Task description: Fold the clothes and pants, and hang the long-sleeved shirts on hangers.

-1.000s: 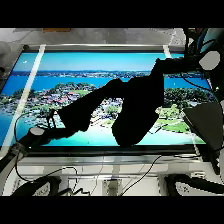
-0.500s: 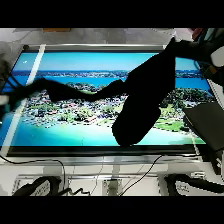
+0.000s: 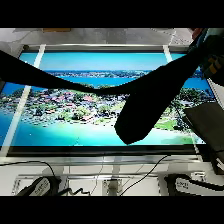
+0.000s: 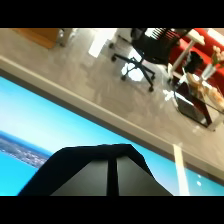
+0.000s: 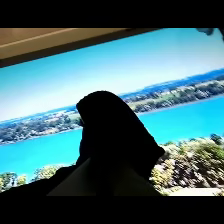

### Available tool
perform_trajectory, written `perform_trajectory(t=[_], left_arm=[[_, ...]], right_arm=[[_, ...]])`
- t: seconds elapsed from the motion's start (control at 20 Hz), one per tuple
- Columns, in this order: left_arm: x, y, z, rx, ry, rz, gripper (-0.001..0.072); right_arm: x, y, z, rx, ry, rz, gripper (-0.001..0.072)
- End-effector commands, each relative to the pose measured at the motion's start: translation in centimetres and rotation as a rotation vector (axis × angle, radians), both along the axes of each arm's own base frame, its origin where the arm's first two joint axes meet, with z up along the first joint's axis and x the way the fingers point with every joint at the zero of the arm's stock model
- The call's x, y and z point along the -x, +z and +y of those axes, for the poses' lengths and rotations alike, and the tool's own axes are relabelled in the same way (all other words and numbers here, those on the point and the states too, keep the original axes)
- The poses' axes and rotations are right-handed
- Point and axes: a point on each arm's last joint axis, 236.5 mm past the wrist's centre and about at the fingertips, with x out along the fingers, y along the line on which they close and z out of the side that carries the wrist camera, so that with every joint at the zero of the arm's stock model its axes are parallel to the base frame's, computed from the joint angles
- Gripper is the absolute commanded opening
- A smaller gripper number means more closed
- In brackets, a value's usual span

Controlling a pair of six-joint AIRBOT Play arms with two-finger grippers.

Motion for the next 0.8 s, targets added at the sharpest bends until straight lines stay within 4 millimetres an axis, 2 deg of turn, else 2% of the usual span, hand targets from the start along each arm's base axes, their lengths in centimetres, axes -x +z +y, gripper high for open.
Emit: perform_trajectory(t=[0.0,0.15,0.25,0.35,0.45,0.5,0.6,0.65,0.75], left_arm=[[1.1,0.8,1.9,-0.011,0.044,-0.011,0.0008],[0.7,0.5,1.5,-0.007,0.033,-0.005,0.0008],[-0.2,-0.7,1.0,0.006,0.011,0.018,0.0008],[-1.7,-2.6,0.1,0.027,-0.023,0.053,0.0007],[-2.9,-4.1,-1.5,0.04,-0.072,0.088,0.0007],[-3.0,-4.4,-2.0,0.037,-0.088,0.1,0.0007],[-2.0,-5.5,-1.9,-0.037,-0.099,0.166,0.0007],[-1.0,-6.8,-1.8,-0.088,-0.113,0.236,0.0007],[2.4,-11.4,-0.8,-0.178,-0.154,0.469,0.0007]], right_arm=[[1.5,-0.5,-3.0,-0.008,-0.062,0.042,0.0017],[0.9,-0.5,-2.4,-0.03,-0.047,0.024,0.0017],[-0.2,-0.9,-1.7,-0.036,-0.028,0.016,0.0017],[-1.6,-2.7,-0.9,-0.046,-0.008,0.044,0.0017],[-1.8,-4.6,-0.2,-0.051,0.012,0.105,0.0017],[-1.3,-5.2,-0.1,-0.028,0.028,0.143,0.0017],[1.2,-6.4,-1.1,0.067,0.059,0.257,0.0017],[2.9,-6.9,-1.5,0.057,0.053,0.316,0.0017],[7.2,-8.4,-2.0,0.034,0.063,0.472,0.0017]])
